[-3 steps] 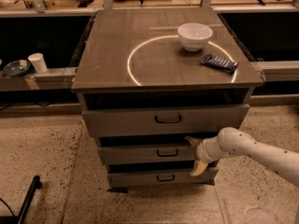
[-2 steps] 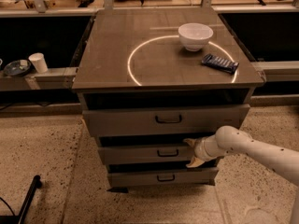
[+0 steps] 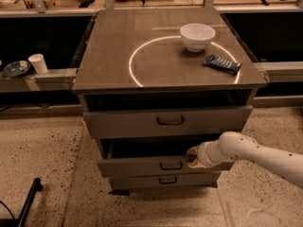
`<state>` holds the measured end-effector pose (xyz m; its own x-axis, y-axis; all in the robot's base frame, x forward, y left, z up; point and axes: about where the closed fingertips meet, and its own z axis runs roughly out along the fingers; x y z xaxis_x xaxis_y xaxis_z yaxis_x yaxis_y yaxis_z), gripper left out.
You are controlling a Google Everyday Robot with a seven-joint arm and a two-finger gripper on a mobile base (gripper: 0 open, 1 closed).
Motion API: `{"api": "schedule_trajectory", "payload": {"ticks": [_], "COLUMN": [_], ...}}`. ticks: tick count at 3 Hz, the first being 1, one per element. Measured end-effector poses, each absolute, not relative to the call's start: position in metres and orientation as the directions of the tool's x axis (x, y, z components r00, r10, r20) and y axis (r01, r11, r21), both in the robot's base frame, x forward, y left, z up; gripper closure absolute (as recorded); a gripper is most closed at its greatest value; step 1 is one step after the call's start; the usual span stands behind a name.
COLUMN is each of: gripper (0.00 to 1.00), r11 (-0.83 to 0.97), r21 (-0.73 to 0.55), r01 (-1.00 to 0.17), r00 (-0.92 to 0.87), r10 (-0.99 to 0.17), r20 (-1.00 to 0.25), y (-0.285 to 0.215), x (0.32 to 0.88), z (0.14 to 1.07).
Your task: Open middle drawer
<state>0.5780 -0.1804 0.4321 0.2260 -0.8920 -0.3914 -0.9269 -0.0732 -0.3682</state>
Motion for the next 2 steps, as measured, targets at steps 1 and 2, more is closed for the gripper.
{"api": "schedule_trajectory", "payload": {"ticks": [1, 2], "gripper": [0.63, 0.45], "r11": [-0.051, -0.002], "r21": [-0.335, -0.3], "r01": [-0.941, -0.954], "r00": [0.193, 0.135], "r10": [-0.893, -0.895], "r20": [-0.407, -0.425], "y": [-0.183, -0.19], "x": [0.555, 0.523], "z": [0.426, 0.418]}}
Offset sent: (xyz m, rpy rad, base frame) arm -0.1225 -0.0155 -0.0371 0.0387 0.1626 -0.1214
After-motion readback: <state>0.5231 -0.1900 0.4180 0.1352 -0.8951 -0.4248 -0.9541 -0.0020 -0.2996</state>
